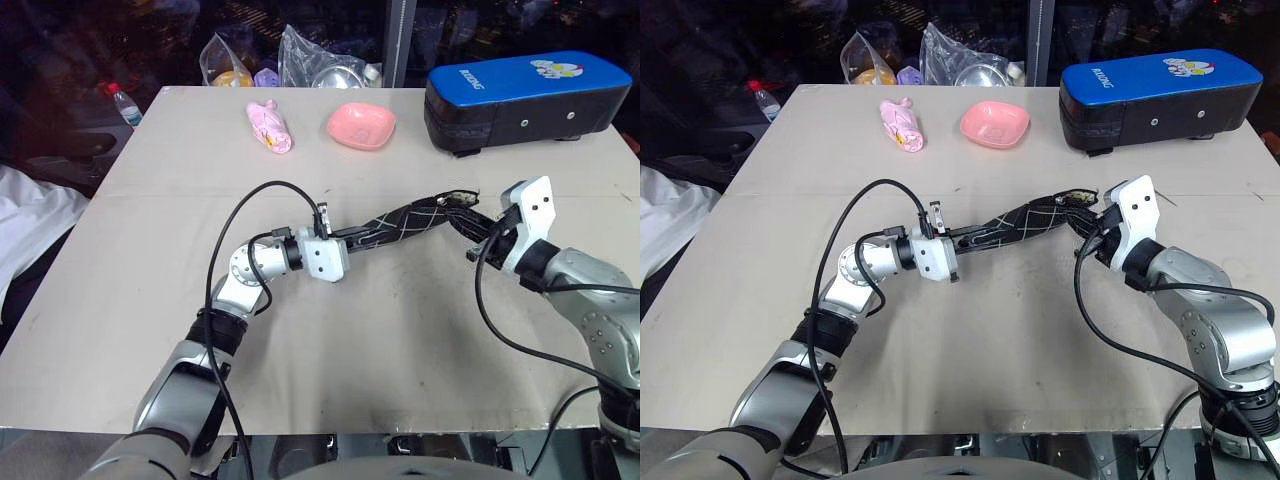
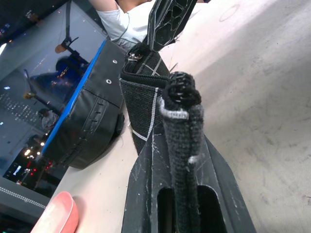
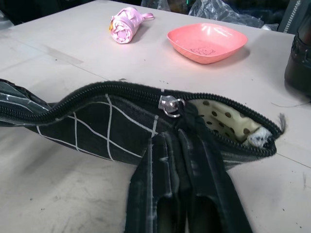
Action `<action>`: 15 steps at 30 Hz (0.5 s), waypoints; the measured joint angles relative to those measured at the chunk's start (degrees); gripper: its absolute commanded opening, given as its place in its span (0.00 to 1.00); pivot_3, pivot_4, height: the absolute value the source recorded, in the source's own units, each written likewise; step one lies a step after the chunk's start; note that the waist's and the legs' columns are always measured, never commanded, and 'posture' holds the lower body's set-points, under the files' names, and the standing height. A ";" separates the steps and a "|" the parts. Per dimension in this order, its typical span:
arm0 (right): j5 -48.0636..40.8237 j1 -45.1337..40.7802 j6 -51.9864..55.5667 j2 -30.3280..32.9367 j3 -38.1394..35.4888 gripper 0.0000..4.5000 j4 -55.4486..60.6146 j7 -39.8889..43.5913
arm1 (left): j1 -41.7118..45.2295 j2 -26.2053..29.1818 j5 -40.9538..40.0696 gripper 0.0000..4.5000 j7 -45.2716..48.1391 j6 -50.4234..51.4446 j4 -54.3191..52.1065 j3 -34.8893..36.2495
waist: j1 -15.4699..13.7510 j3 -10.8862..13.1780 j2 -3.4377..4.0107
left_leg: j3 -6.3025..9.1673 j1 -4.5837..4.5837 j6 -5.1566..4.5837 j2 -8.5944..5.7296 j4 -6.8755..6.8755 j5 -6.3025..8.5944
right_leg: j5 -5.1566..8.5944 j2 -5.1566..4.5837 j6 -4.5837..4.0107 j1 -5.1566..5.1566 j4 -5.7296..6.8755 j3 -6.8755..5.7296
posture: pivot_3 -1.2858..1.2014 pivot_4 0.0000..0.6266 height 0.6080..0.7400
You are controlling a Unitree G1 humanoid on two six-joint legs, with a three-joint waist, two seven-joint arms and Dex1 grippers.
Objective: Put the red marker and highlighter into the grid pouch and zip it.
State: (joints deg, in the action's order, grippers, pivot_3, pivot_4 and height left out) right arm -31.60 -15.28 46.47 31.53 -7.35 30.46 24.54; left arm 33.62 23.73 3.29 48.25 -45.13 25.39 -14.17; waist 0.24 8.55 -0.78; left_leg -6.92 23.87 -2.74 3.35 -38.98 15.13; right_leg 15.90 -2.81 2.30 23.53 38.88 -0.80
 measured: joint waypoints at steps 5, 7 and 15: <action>0.03 -0.25 0.45 0.06 0.00 0.00 -0.02 -0.15 | -0.11 0.07 0.02 0.00 -0.16 0.01 -0.01 0.00 | 0.01 0.00 0.00 | 0.00 0.00 0.00 0.00 0.00 0.00 | 0.00 0.00 0.00 0.00 0.00 0.00 | 0.52 0.24 0.98; 0.03 -0.25 0.45 0.15 -0.02 0.00 -0.02 -0.13 | -0.12 0.09 0.02 0.00 -0.39 0.03 -0.01 0.00 | 0.02 0.00 0.00 | 0.00 0.00 0.00 0.00 0.00 0.00 | 0.00 0.00 0.00 0.00 0.00 0.00 | 0.52 0.24 0.98; -2.59 -0.24 0.85 1.15 -1.65 0.00 1.01 0.97 | -0.13 0.39 0.02 0.00 -0.55 0.12 -0.01 -0.13 | 0.05 0.00 0.00 | 0.01 0.00 0.00 0.00 0.00 0.00 | 0.00 0.00 0.00 0.00 0.01 0.00 | 0.52 0.24 0.98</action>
State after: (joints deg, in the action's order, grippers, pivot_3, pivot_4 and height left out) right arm -34.19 -15.52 47.32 32.68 -9.00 31.48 25.51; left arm 33.49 24.11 3.30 47.71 -45.01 25.38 -14.30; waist 0.29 8.55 -0.78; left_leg -6.91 23.87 -2.74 3.36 -38.98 15.13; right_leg 15.90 -2.81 2.31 23.53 38.89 -0.81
